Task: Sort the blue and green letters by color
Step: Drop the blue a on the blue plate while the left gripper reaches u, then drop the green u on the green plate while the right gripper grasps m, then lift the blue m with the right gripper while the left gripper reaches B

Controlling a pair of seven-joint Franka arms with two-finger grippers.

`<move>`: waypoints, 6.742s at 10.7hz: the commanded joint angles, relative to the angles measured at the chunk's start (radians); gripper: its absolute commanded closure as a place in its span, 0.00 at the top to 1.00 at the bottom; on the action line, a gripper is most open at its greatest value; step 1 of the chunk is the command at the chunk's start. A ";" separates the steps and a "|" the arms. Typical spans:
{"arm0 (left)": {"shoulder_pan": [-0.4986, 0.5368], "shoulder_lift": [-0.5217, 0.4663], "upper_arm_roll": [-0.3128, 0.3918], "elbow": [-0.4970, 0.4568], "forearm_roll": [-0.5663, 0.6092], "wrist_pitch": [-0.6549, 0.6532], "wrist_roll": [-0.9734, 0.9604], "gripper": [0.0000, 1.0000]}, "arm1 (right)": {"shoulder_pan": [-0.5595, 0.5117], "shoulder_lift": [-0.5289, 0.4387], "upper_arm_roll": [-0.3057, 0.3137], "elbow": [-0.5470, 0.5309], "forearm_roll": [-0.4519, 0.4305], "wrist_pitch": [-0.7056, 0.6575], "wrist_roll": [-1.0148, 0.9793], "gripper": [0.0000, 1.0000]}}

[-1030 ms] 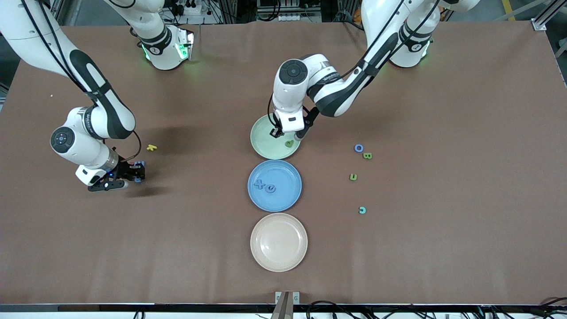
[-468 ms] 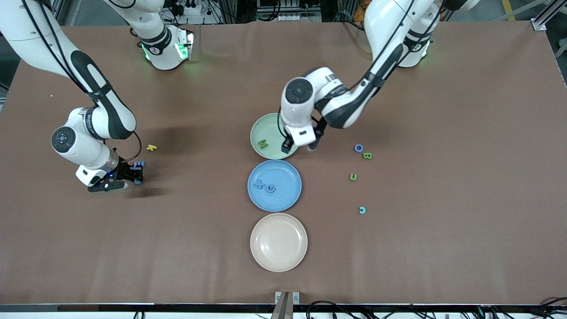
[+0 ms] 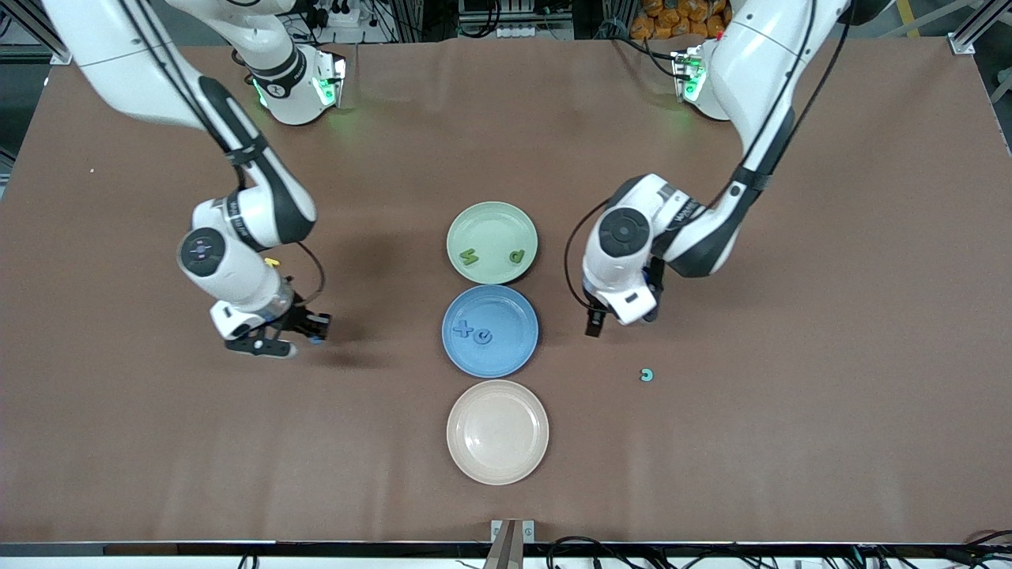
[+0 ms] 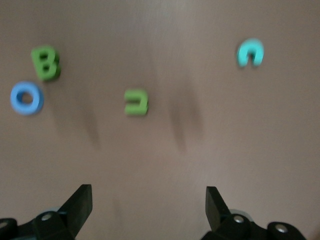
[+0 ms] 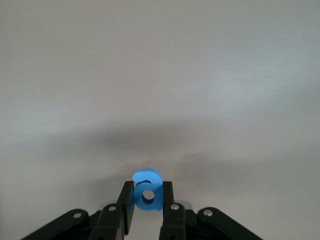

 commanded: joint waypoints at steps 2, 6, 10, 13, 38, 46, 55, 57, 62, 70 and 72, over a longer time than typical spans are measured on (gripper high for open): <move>0.108 0.047 -0.009 0.009 0.106 0.029 -0.003 1.00 | 0.238 0.035 -0.007 0.147 0.188 -0.024 0.294 0.00; 0.140 0.083 -0.009 0.017 0.090 0.073 0.015 1.00 | 0.427 0.154 -0.008 0.294 0.175 0.010 0.617 0.00; 0.140 0.077 -0.020 -0.054 0.092 0.152 0.090 1.00 | 0.460 0.181 -0.005 0.314 0.164 0.004 0.665 0.99; 0.139 0.072 -0.020 -0.101 0.090 0.151 0.167 1.00 | 0.417 0.159 0.011 0.310 0.155 -0.045 0.653 1.00; -0.009 -0.008 -0.147 -0.054 0.103 0.128 0.130 0.00 | -0.331 -0.143 -0.019 -0.353 0.000 0.153 -1.776 0.61; -0.229 0.028 -0.138 -0.054 0.103 0.048 0.084 1.00 | -0.332 -0.079 -0.028 -0.354 -0.097 0.254 -1.774 0.59; 0.114 -0.054 -0.138 -0.176 0.103 0.042 0.158 1.00 | -0.331 -0.080 -0.062 -0.379 -0.108 0.247 -1.821 0.00; 0.183 -0.051 -0.138 -0.199 0.103 0.042 0.140 1.00 | -0.332 -0.080 -0.062 -0.377 -0.111 0.247 -1.833 0.00; 0.242 -0.054 -0.138 -0.239 0.103 0.048 0.066 1.00 | -0.332 -0.103 -0.058 -0.304 -0.106 0.134 -1.830 0.00; 0.295 -0.176 -0.137 -0.465 0.106 0.232 0.061 1.00 | -0.222 -0.102 0.079 -0.003 0.011 -0.223 -1.316 0.00; 0.295 -0.178 -0.134 -0.495 0.115 0.254 0.060 1.00 | -0.110 -0.100 0.079 0.055 0.120 -0.243 -1.118 0.00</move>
